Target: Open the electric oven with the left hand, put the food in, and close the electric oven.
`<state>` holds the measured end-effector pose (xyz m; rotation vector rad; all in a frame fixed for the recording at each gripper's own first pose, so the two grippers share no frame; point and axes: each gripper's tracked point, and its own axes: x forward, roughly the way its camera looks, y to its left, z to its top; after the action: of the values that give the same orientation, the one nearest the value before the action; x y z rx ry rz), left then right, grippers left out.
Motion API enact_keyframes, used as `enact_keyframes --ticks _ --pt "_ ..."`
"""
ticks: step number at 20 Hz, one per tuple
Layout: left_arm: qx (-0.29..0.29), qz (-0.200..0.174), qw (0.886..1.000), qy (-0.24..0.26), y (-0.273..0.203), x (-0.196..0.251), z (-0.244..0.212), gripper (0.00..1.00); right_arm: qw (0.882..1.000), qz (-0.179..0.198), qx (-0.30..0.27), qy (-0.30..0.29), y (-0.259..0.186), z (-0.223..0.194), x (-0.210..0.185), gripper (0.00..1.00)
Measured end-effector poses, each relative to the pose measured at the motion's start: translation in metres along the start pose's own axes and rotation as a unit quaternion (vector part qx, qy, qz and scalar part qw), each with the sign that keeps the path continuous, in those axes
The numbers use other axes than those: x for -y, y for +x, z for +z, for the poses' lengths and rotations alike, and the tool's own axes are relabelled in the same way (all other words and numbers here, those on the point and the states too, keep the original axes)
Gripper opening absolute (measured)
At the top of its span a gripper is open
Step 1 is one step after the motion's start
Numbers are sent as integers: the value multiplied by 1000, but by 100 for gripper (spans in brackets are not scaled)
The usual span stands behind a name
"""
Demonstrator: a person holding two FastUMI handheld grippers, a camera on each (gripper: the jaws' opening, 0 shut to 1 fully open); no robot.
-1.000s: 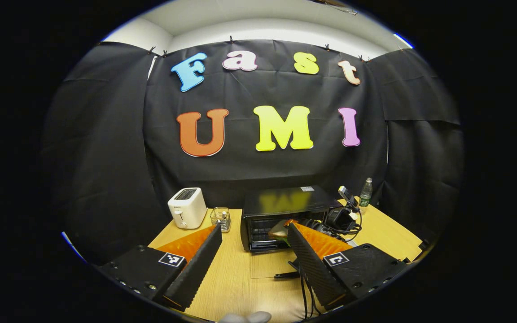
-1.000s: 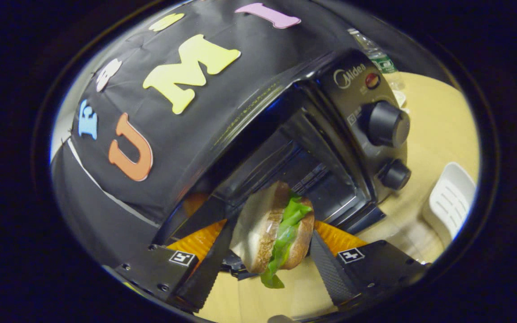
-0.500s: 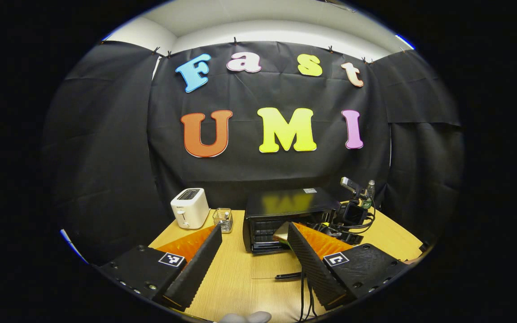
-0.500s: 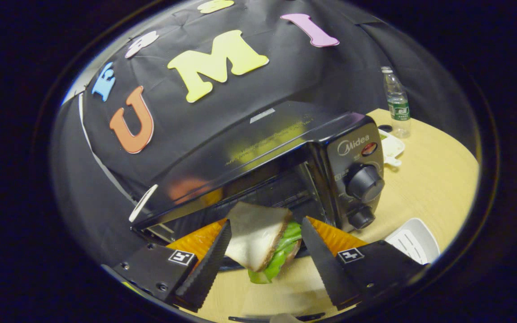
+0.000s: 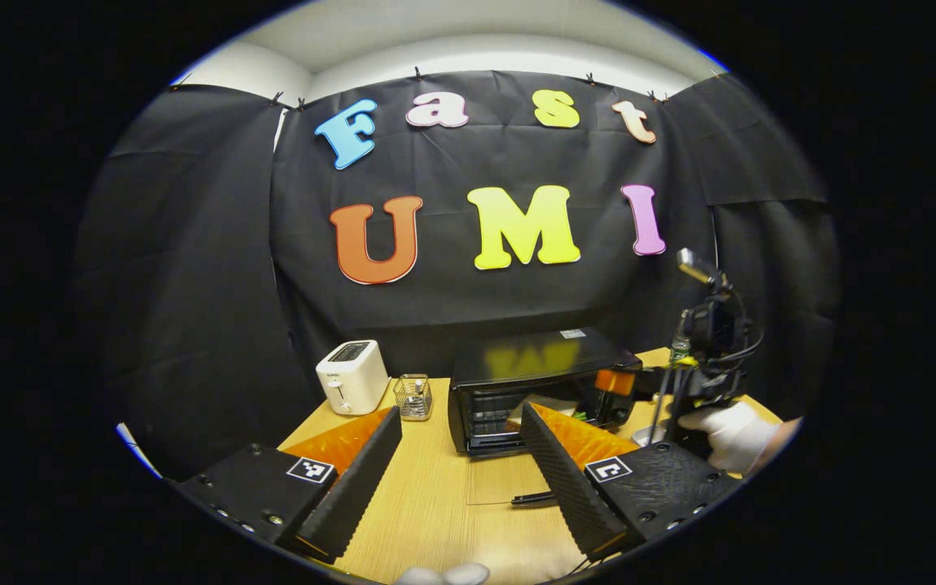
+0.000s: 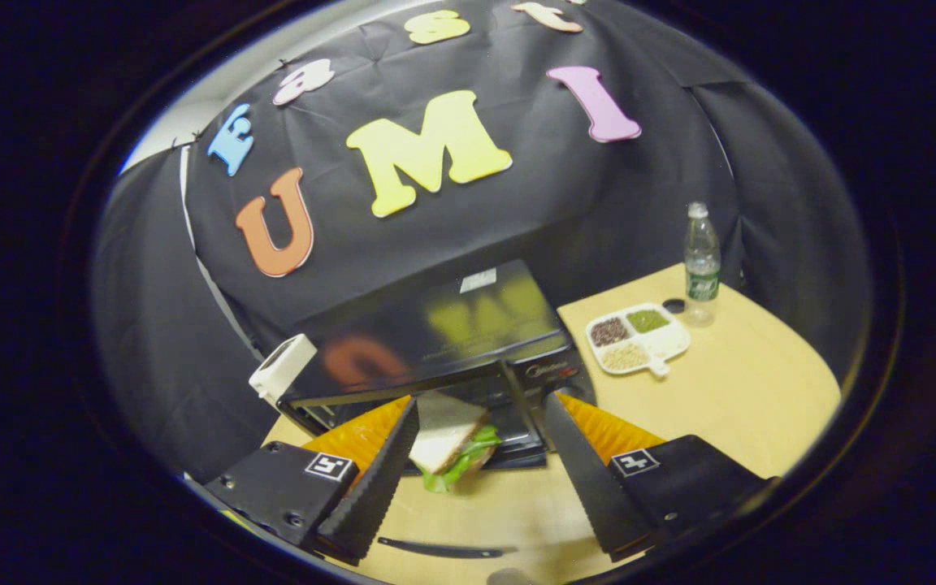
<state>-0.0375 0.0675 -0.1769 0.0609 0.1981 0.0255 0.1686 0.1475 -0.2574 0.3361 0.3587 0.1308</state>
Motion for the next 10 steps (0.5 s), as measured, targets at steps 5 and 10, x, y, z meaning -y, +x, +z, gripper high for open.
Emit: enact_keyframes --ticks 5,10 --pt "-29 -9 1000 6 15 21 -33 96 997 -9 48 -54 -71 61 39 89" --pt "-62 -26 998 5 27 48 -74 96 989 -40 101 -100 -133 113 81 89"
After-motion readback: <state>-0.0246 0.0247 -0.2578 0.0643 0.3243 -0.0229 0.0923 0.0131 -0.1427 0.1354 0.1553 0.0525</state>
